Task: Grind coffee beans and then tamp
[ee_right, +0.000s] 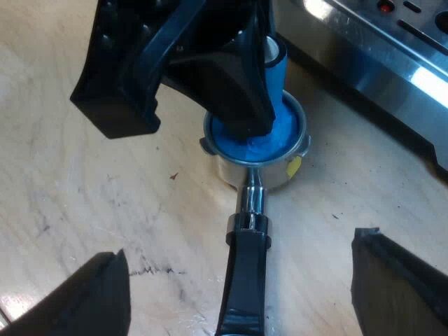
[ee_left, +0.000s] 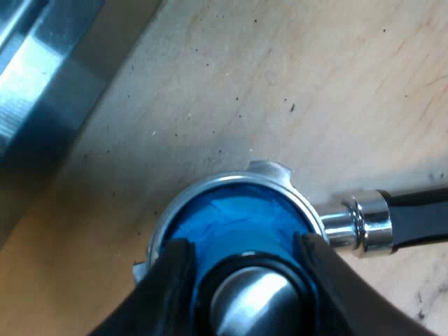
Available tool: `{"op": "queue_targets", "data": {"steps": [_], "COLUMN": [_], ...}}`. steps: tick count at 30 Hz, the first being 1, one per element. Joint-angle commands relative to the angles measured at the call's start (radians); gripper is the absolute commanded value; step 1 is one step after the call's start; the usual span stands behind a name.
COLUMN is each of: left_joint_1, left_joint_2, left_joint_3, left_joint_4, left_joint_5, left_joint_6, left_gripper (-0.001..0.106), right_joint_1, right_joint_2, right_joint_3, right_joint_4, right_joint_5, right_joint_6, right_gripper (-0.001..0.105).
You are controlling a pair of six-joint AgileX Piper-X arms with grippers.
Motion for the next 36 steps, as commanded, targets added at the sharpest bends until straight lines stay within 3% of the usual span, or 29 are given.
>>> {"op": "queue_targets", "data": {"steps": [1, 9, 36], "left_joint_1": [-0.006, -0.006, -0.006], "left_joint_2": [0.024, 0.024, 0.024], "left_joint_3": [0.043, 0.101, 0.099], "left_joint_4": [0.059, 0.047, 0.034], "left_joint_5": [0.003, 0.001, 0.004], "left_joint_6": [0.006, 0.006, -0.001], "left_gripper": [0.0, 0.0, 0.0], "right_joint_1": [-0.004, -0.004, -0.004], "right_joint_2": [-0.002, -0.002, -0.002], "right_joint_3": [-0.003, -0.003, -0.003], "right_joint_4": [-0.004, -0.004, -0.058], "right_joint_5": [0.006, 0.006, 0.012], "right_joint_6": [0.001, 0.001, 0.001], "right_gripper": [0.068, 0.068, 0.068]}}
